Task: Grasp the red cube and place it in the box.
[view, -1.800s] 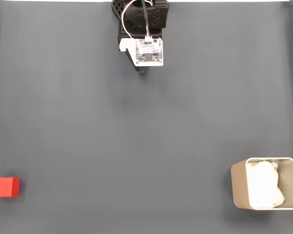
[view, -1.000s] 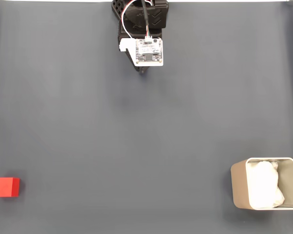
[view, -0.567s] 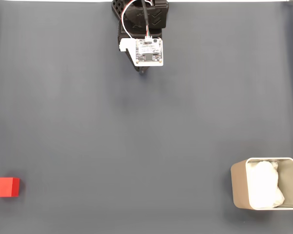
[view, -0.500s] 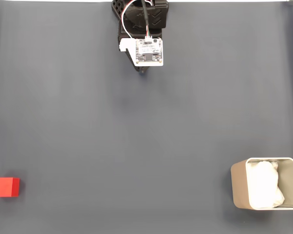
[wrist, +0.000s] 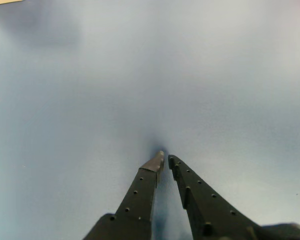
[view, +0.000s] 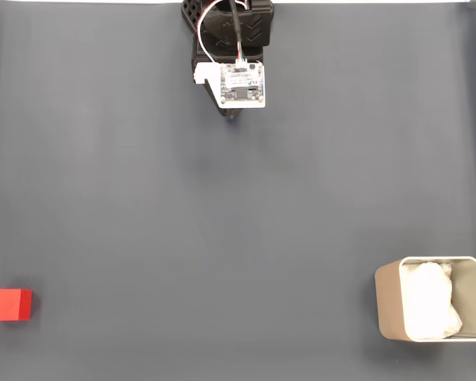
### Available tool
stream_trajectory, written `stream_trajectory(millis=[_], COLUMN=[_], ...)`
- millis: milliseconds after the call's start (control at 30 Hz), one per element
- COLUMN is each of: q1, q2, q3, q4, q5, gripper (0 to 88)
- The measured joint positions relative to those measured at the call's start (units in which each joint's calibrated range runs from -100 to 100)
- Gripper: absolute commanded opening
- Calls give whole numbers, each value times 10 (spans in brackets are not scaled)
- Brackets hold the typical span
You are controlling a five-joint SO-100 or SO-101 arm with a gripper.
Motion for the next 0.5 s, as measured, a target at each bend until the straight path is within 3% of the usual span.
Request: stream_trajectory(millis=[500], q1=[2], q2=[40], q3=[-18], q4=[-175], q5=[6], gripper=[0])
